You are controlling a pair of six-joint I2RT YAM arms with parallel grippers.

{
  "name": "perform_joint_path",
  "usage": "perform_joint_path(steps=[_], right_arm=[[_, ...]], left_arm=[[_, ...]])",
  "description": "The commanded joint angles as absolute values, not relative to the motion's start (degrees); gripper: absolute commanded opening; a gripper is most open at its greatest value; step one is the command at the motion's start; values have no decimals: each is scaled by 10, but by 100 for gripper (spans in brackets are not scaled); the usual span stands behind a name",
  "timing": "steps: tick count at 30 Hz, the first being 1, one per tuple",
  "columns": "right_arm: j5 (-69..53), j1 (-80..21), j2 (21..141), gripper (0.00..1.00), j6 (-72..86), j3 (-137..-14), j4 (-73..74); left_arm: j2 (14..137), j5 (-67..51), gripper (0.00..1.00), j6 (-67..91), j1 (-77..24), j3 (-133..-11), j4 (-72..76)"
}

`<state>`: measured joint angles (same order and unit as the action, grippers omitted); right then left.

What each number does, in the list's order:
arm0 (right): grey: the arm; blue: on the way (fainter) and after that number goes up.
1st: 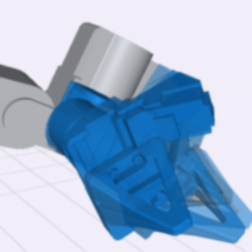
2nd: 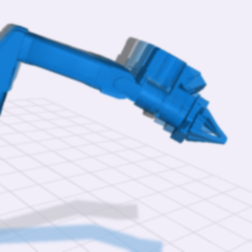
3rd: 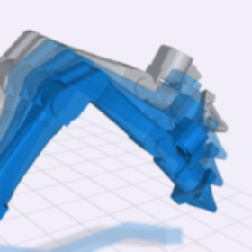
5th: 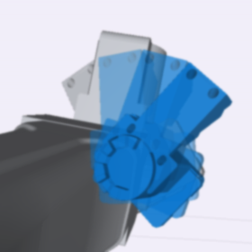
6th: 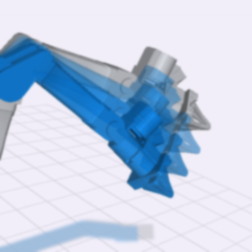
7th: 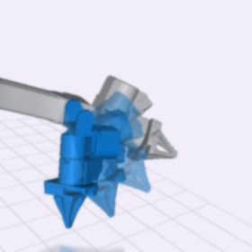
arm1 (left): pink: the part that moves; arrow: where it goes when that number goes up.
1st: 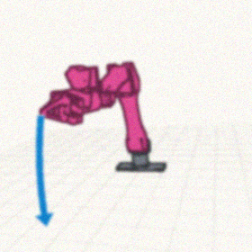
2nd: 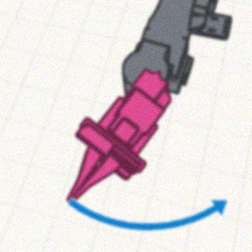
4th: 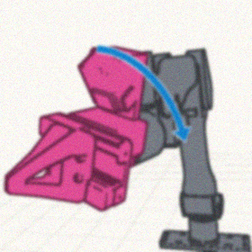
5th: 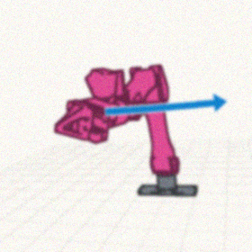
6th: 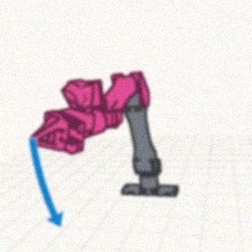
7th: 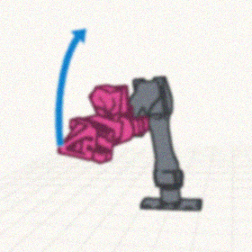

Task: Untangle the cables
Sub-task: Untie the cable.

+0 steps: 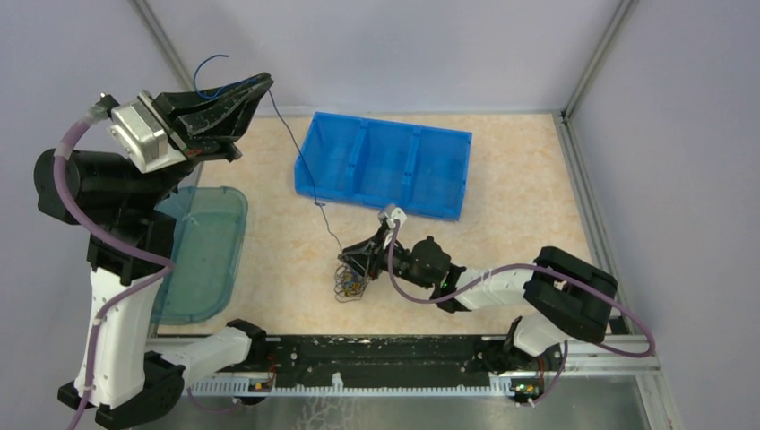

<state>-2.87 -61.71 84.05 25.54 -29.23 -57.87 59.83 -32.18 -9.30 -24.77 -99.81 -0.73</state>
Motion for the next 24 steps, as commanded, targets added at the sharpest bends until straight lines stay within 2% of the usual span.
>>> perform_joint_path(steps=[1, 6, 8, 18, 24], right_arm=[[-32, -625, 844, 32, 252, -317, -607], [-24, -639, 867, 53, 225, -354, -588], [-23, -648, 880, 56, 212, -372, -586], [-19, -658, 941, 48, 208, -420, -580], [-27, -658, 942, 47, 192, -436, -583]], left_arm=[[593, -315, 0, -93, -252, -1004, 20], [611, -324, 0, -84, -252, -1038, 12], [616, -326, 0, -82, -252, -1047, 10], [630, -329, 0, -83, -252, -1082, 0], [605, -328, 0, -92, -252, -1028, -6]])
